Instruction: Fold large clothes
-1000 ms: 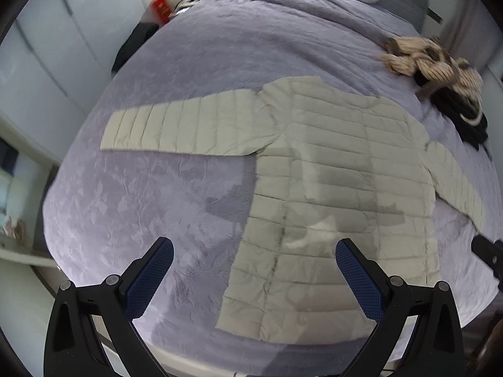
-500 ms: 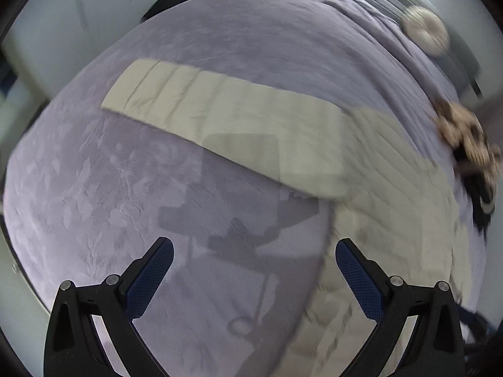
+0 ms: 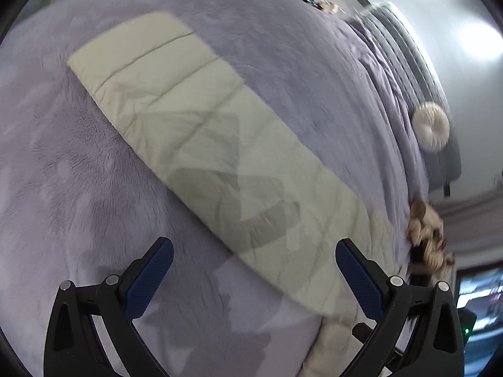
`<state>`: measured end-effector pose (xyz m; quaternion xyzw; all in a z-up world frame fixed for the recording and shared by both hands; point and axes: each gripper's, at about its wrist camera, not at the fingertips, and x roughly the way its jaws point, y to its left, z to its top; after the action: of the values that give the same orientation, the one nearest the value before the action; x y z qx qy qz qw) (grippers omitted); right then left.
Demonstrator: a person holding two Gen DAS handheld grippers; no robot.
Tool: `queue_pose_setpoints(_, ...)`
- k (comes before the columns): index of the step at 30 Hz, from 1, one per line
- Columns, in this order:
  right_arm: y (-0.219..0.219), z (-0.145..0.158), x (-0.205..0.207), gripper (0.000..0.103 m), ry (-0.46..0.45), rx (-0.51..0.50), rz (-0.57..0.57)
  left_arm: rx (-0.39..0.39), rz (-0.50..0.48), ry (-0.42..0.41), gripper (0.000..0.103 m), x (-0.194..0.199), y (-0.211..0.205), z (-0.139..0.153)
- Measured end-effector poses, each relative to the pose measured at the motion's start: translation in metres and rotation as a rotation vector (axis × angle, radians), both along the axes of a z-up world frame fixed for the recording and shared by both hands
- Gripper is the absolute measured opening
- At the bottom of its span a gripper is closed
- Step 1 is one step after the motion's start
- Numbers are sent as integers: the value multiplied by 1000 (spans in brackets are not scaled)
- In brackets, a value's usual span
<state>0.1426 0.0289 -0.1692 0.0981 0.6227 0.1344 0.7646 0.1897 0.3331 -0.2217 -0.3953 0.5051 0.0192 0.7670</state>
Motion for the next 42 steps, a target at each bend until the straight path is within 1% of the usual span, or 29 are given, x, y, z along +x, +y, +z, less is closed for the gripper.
queue_pose_setpoints(3,9,-10,18,16,-31,29,1,-39,47,-5,103,9,9,-15)
queue_pose_setpoints(5,13,-19,28,16,-35,44,1,-57,65,-19,103,17,14,-20)
queue_pose_setpoints(9,18,-48,42,16,21,71,-16,-45,89,-37,103,33,24,-25)
queue_pose_setpoints(12,16,-60,42,16,35,81,-34,-38,133,-48,102,42,31,-29)
queue_pose_setpoints(13,14,-61,41,16,34,86,-36,-36,156,-48,94,44,36,-31)
queue_pose_setpoints(14,13,-61,41,16,33,89,-34,-40,178,-45,91,45,40,-33)
queue_pose_setpoints(15,13,-61,41,16,32,89,-31,-59,204,-54,84,43,46,-35)
queue_pose_setpoints(16,12,-61,41,16,30,88,-27,-70,222,-63,73,40,50,-36)
queue_pose_setpoints(17,12,-61,41,15,28,86,-23,-79,235,-70,66,39,54,-38)
queue_pose_setpoints(19,10,-63,40,15,24,83,-16,-91,234,-84,30,40,62,-41)
queue_pose_setpoints(20,10,-63,40,15,20,82,-15,-105,222,-93,23,42,64,-43)
queue_pose_setpoints(21,12,-64,40,15,17,81,-14,-117,211,-102,20,42,64,-43)
queue_pose_setpoints(22,14,-65,39,15,14,80,-14,-122,200,-113,20,43,65,-42)
queue_pose_setpoints(26,20,-70,37,16,5,69,-14,-139,109,-213,20,47,53,-16)
queue_pose_setpoints(29,24,-73,35,16,-2,57,-6,-146,6,-305,20,52,34,21)
queue_pose_setpoints(31,26,-70,33,16,-5,55,-5,-140,-82,-369,20,56,14,50)
queue_pose_setpoints(35,27,-72,31,16,-8,60,-11,-144,-261,-456,20,67,-39,98)
queue_pose_setpoints(36,26,-69,29,16,-6,68,-14,-142,-297,-466,20,68,-54,105)
queue_pose_setpoints(38,16,-63,28,16,17,119,-40,-125,-372,-484,20,71,-83,116)
queue_pose_setpoints(40,-8,-52,23,16,25,161,-97,-76,-471,-493,20,75,-123,122)
queue_pose_setpoints(42,-41,-37,12,16,8,176,-169,-52,-563,-469,20,79,-164,119)
